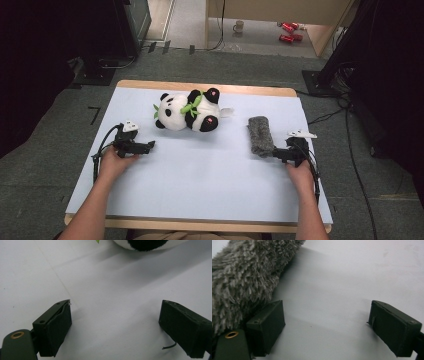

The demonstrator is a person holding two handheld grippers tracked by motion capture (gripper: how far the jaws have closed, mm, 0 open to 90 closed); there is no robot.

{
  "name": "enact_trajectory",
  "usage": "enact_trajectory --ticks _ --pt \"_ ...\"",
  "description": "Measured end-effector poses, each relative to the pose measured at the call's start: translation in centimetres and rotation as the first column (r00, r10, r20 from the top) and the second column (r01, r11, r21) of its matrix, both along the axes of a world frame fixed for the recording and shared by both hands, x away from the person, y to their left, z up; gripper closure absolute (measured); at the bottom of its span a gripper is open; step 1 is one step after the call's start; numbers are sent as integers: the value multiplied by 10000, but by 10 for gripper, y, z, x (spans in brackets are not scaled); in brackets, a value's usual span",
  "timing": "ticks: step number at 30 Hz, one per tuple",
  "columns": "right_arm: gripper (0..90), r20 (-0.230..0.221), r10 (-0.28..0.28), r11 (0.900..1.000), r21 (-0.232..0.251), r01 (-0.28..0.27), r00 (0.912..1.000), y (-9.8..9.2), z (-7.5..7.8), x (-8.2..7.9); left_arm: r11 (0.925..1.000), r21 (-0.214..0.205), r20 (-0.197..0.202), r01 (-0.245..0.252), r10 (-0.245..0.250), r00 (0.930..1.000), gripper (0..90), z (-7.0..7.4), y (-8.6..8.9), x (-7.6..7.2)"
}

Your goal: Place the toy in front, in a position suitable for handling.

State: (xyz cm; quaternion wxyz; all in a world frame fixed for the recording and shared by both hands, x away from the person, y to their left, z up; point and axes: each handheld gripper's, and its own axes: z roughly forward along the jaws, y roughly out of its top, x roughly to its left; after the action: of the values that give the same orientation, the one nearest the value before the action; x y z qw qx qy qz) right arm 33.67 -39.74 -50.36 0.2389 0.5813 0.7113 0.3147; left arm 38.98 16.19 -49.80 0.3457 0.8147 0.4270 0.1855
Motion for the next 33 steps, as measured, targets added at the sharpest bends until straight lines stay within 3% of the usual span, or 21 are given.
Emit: enact_trajectory --ticks 11,16,33 --pt "130 -5 3 10000 20 -3 10000 0 0 0 10000 -15 -39 -49 49 10000 111 0 0 0" --pt "130 -5 2 10000 14 -2 10000 0 0 0 9996 79 -197 -256 258 9995 159 4 -1 1" --pt "130 -2 1 10000 9 -1 10000 0 0 0 9998 23 -101 -218 218 9997 159 2 0 1"
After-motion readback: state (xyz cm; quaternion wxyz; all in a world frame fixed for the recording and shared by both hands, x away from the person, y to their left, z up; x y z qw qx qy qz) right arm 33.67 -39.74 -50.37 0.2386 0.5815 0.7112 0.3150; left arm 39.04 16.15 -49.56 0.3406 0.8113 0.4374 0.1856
